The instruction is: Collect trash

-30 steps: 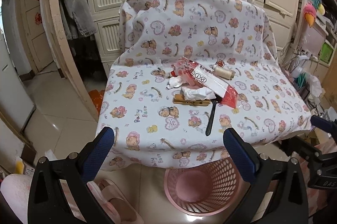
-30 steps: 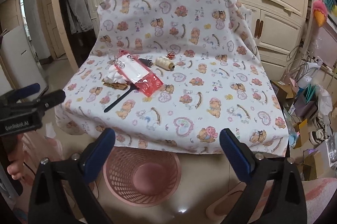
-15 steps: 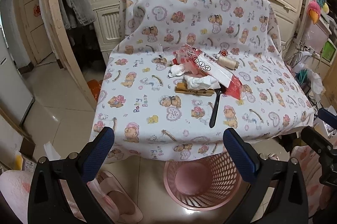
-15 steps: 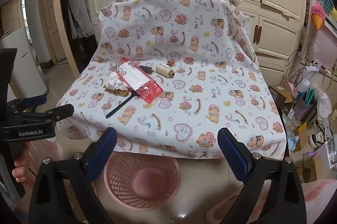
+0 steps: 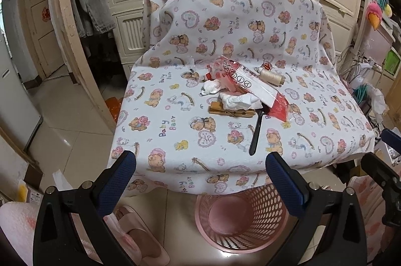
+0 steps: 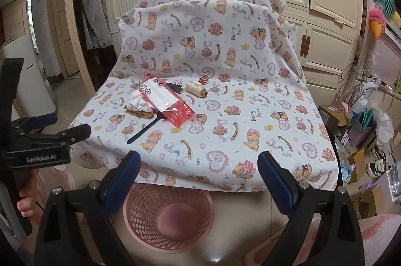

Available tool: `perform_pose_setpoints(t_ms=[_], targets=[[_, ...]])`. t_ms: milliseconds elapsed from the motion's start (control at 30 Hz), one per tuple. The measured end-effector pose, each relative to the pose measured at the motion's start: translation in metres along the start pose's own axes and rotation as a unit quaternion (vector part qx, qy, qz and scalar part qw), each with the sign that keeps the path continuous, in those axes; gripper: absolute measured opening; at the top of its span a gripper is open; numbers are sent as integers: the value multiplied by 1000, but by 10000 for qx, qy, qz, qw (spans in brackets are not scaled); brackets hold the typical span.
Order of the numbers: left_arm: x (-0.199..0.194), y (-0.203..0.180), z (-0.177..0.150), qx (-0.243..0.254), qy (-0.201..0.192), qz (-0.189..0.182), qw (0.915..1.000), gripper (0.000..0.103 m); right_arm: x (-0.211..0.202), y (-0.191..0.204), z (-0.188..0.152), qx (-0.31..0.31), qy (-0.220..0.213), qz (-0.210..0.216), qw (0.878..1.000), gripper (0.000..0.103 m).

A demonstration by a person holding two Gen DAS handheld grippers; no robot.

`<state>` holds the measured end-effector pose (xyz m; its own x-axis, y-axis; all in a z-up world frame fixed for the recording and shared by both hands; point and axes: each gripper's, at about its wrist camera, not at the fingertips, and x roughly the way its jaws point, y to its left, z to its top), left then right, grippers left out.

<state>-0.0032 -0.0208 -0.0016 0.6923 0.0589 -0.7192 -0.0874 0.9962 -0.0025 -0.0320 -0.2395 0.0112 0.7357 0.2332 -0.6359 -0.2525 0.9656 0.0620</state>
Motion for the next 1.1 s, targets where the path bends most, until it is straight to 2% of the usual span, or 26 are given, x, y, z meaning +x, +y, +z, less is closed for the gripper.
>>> perform_pose_setpoints(t_ms=[400,667,867,1100], targets=[[5,9,1,-225,117,-70,9997,102,-3,0,2,22,-79,28,10000,94],[5,13,1,-279,87,11,9996,102,-5,-3,2,78,-120,-11,9999,93],[6,23,3,-426,82,99,9990,102,-6,-5,3,92,-149,9,9998,90],[7,29,5,-554,86,-1,9984,102,-5,-4,6,57,-130,65,9999,86]])
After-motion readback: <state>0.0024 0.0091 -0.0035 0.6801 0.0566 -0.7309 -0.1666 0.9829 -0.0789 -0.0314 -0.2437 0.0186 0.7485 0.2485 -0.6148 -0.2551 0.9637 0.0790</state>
